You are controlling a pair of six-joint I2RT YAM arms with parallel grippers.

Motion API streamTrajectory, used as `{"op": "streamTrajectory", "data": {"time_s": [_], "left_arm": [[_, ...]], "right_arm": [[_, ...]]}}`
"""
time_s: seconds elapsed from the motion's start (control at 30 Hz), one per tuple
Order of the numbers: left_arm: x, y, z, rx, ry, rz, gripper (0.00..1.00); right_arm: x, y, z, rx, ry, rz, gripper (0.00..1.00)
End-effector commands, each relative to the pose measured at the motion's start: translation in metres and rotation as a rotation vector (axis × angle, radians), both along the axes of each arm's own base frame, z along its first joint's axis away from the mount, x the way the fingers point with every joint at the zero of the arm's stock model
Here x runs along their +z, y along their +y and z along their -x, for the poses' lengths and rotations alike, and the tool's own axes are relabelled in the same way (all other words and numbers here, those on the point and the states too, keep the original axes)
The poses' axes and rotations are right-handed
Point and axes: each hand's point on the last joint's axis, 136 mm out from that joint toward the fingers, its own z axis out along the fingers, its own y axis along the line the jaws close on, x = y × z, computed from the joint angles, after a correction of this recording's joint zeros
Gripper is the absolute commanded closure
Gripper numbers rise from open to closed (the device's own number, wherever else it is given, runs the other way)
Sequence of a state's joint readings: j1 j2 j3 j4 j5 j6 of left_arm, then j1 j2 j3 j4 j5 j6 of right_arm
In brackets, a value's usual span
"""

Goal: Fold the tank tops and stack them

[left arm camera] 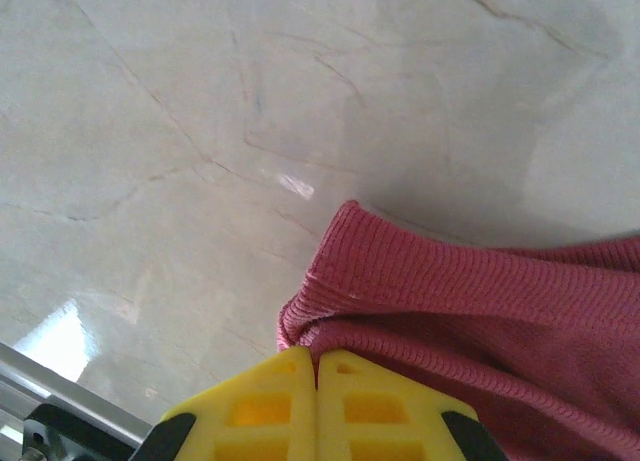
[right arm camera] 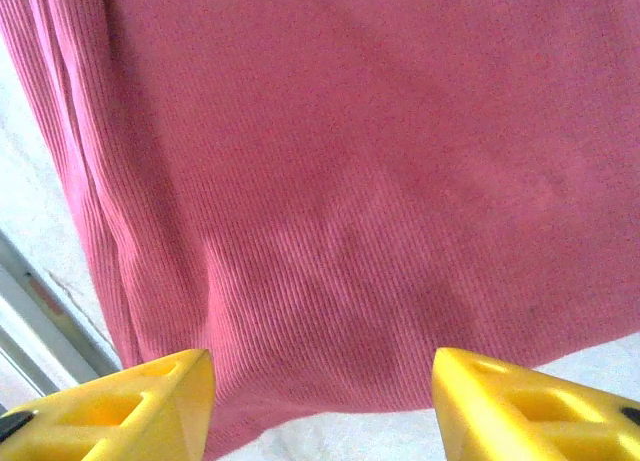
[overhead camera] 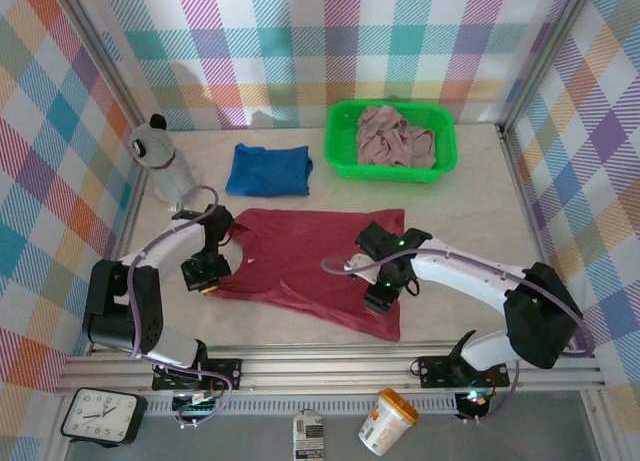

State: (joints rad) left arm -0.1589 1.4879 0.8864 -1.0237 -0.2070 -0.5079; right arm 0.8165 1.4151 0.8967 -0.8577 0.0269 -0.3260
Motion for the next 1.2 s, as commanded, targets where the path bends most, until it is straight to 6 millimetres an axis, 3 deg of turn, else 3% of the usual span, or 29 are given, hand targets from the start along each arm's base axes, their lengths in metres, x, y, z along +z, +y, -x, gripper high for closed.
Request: {"op": "streamTrajectory", "data": {"time_s": [0.0, 0.1, 0.17, 0.23, 0.33, 0.5, 0.6, 0.83, 1.03, 1.17], "left_arm": [[0.001, 0.013, -0.004, -0.012, 0.01, -0.039, 0.96], [0.002, 0.013, -0.007, -0.005, 0.007, -0.028, 0.86], [0.002, 0.003, -0.009, -0.007, 0.004, 0.031, 0.79], [0.005, -0.007, -0.008, 0.0, -0.007, 0.088, 0.67], [0.013, -0.03, -0.005, 0.006, -0.048, 0.193, 0.6], [0.02, -0.086, -0.007, -0.011, -0.11, 0.378, 0.54], [0.02, -0.115, -0.01, -0.056, -0.107, 0.401, 0.51], [0.001, -0.168, -0.019, -0.139, -0.08, 0.433, 0.49], [-0.002, -0.176, -0.022, -0.18, -0.071, 0.378, 0.48], [0.0, -0.182, -0.027, -0.183, -0.089, 0.37, 0.48]], "right_arm": [[-0.009, 0.001, 0.019, 0.105, 0.05, 0.024, 0.41], [-0.011, 0.009, 0.031, 0.174, 0.069, 0.02, 0.42], [-0.009, 0.015, 0.04, 0.223, 0.074, 0.003, 0.43], [-0.008, 0.018, 0.053, 0.278, 0.09, -0.002, 0.44], [-0.014, 0.007, 0.073, 0.364, 0.108, 0.055, 0.44], [-0.025, -0.014, 0.095, 0.474, 0.111, 0.148, 0.46], [-0.029, -0.013, 0.096, 0.49, 0.103, 0.154, 0.46], [-0.052, -0.002, 0.075, 0.448, 0.06, 0.242, 0.59], [-0.047, -0.013, 0.074, 0.436, 0.036, 0.258, 0.71], [-0.04, -0.016, 0.075, 0.439, 0.033, 0.256, 0.86]]}}
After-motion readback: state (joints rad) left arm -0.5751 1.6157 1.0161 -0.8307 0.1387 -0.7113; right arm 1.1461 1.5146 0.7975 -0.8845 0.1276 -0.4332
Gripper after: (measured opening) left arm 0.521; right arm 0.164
